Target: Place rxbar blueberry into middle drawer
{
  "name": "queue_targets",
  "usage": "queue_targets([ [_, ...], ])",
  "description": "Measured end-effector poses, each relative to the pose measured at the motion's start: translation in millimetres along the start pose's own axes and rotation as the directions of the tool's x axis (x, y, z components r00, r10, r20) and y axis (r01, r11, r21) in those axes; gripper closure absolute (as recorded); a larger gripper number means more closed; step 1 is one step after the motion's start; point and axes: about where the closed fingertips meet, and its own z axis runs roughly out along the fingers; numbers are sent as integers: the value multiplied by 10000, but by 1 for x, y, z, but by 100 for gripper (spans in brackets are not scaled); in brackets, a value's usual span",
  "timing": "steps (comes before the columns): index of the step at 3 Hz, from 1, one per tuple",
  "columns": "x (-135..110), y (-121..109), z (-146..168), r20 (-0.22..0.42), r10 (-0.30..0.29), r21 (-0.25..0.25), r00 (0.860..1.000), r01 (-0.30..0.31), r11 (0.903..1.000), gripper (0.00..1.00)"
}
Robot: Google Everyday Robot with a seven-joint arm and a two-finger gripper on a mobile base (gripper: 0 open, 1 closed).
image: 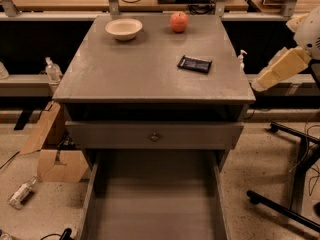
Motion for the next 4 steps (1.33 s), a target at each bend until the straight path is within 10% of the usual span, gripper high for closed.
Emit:
queue_targets([
  [4, -83, -19, 159, 1040, -369, -1542, 9939, 527, 9866, 0],
])
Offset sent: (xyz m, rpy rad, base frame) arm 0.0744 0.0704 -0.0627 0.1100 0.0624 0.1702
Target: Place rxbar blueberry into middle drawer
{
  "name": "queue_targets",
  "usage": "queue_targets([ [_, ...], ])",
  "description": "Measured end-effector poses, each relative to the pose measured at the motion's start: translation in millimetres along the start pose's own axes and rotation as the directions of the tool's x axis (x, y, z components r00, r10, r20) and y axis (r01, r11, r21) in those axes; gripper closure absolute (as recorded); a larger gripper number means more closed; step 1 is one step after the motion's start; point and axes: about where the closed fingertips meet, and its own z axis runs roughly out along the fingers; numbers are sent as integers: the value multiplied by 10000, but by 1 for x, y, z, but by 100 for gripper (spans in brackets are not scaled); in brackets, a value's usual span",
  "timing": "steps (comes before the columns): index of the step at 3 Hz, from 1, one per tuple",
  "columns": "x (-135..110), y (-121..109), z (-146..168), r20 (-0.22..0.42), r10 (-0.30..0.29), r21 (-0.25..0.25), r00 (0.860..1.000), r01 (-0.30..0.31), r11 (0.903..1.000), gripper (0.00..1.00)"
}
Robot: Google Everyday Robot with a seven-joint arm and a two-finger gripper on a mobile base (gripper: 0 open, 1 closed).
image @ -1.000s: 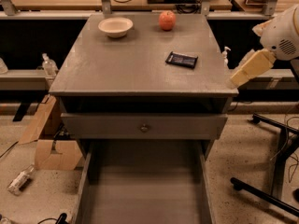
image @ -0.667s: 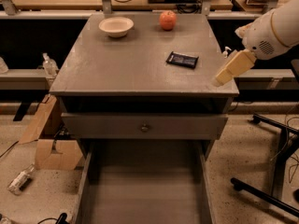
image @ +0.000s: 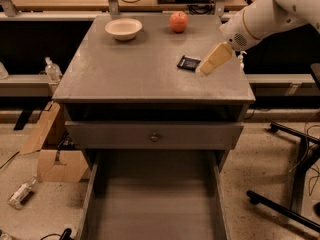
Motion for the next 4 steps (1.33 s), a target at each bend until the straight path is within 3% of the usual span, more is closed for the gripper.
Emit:
queue_targets([
  [1, -16, -16, 42, -50, 177, -236, 9998, -178, 9996, 0],
  [2, -13, -23, 64, -326, 475, -403, 9983, -488, 9980, 0],
  [3, -2, -37, 76, -535, 877, -425, 9947, -900, 9950, 0],
  [4, 29, -46, 87, -1005, 1607, -567, 9819, -1669, 9843, 0],
])
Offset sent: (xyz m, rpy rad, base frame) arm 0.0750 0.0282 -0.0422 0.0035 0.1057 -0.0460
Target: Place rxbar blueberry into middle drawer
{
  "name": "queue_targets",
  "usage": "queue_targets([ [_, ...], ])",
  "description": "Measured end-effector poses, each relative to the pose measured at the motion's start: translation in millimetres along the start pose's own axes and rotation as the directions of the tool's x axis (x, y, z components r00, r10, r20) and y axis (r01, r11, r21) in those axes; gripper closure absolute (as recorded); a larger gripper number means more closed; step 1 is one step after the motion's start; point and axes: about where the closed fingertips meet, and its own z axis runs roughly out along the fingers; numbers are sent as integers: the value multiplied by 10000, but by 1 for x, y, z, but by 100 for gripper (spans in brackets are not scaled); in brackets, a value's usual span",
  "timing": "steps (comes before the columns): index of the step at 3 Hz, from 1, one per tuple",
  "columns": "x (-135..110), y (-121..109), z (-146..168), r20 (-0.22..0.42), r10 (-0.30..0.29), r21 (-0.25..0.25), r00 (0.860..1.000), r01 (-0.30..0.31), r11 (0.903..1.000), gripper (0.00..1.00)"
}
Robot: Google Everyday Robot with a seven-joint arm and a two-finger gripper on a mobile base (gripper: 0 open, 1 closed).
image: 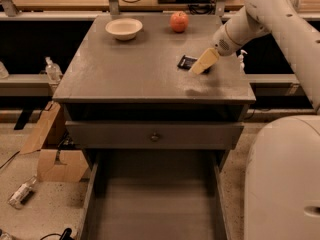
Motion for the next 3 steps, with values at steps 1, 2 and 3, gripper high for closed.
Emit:
queue_targets([
  [1, 23, -1, 12, -445, 528, -366, 9976, -544, 9978, 0],
  [2, 47, 5, 25, -952, 883, -743, 9915, -955, 9927, 19],
  [3, 42, 4, 19, -952, 883, -744, 9915, -956, 9926, 42],
])
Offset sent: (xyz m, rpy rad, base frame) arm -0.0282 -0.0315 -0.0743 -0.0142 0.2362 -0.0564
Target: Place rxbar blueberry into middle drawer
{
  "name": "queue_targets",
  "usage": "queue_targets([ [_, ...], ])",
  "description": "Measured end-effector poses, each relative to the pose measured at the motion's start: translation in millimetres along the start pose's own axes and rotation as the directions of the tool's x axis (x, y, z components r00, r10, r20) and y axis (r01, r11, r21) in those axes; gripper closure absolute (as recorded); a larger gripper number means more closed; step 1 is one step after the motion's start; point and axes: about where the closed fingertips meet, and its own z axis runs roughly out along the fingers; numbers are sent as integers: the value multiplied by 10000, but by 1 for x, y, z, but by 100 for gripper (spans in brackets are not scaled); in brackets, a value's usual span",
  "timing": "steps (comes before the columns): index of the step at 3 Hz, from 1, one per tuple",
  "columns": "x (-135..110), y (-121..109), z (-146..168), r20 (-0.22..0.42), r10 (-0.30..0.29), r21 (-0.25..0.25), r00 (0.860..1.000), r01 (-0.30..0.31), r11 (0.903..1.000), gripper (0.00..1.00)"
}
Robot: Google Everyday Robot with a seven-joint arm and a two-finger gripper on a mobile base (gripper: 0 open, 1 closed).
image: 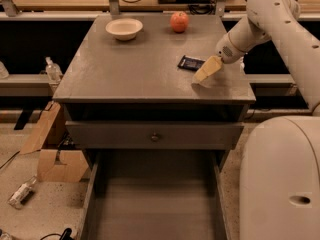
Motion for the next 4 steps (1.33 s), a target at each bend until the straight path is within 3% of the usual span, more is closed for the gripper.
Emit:
queue_targets([
  [2, -9, 0, -15, 0, 0, 0, 10000, 0, 10000, 88],
  [3, -13, 0, -21, 0, 0, 1, 10000, 0, 10000, 100],
  [4, -13, 0, -21, -3, -6, 2, 10000, 6, 10000, 100],
])
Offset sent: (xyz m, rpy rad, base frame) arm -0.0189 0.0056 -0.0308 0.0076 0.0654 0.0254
